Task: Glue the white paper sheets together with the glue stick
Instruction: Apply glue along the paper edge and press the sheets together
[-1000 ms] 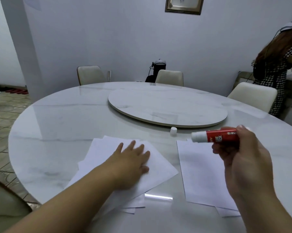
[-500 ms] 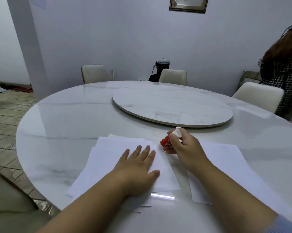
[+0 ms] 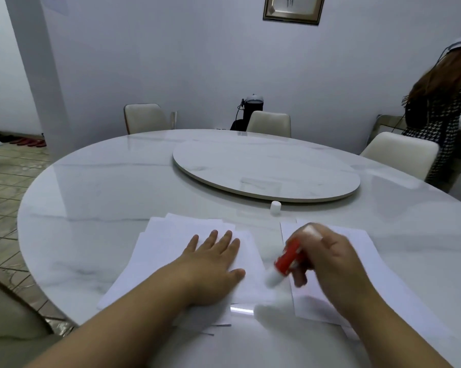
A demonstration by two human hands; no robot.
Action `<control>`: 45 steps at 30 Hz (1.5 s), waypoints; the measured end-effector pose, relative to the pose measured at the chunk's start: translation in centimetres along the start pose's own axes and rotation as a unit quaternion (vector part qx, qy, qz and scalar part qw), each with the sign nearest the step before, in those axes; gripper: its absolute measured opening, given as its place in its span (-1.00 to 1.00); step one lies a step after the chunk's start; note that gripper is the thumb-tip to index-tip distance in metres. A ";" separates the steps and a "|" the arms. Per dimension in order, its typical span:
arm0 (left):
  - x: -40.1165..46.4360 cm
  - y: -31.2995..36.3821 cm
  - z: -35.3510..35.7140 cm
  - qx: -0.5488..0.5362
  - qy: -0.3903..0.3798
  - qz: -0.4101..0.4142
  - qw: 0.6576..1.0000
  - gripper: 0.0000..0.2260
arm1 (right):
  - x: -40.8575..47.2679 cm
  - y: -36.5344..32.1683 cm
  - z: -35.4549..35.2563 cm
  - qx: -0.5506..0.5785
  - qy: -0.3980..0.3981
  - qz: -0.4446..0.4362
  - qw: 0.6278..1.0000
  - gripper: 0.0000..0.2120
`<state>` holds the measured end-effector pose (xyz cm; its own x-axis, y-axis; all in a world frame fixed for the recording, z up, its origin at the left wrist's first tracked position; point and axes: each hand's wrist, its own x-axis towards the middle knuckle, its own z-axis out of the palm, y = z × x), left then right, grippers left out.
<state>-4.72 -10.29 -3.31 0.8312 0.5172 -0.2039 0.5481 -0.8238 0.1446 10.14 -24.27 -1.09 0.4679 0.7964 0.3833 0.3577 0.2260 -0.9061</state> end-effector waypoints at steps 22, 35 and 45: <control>0.2 -2.1 1.1 -0.007 0.077 -0.030 0.997 -0.46 | 5.7 1.9 5.2 -0.096 -0.031 -0.005 0.995 -0.92; 0.4 -2.1 1.0 -0.006 0.055 -0.037 0.998 -0.43 | -0.8 -1.0 2.5 -0.178 -0.116 -0.047 0.976 -0.76; -0.9 -1.9 -1.8 0.057 -0.049 0.013 0.997 -0.47 | -1.7 -1.4 -1.2 0.164 0.097 0.002 0.982 -0.68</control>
<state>-6.28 -8.79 -1.67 0.8291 0.4738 -0.2968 0.5069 -0.8610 0.0416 9.78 -26.60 -0.25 0.6245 0.6836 0.3776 0.0914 0.4162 -0.9047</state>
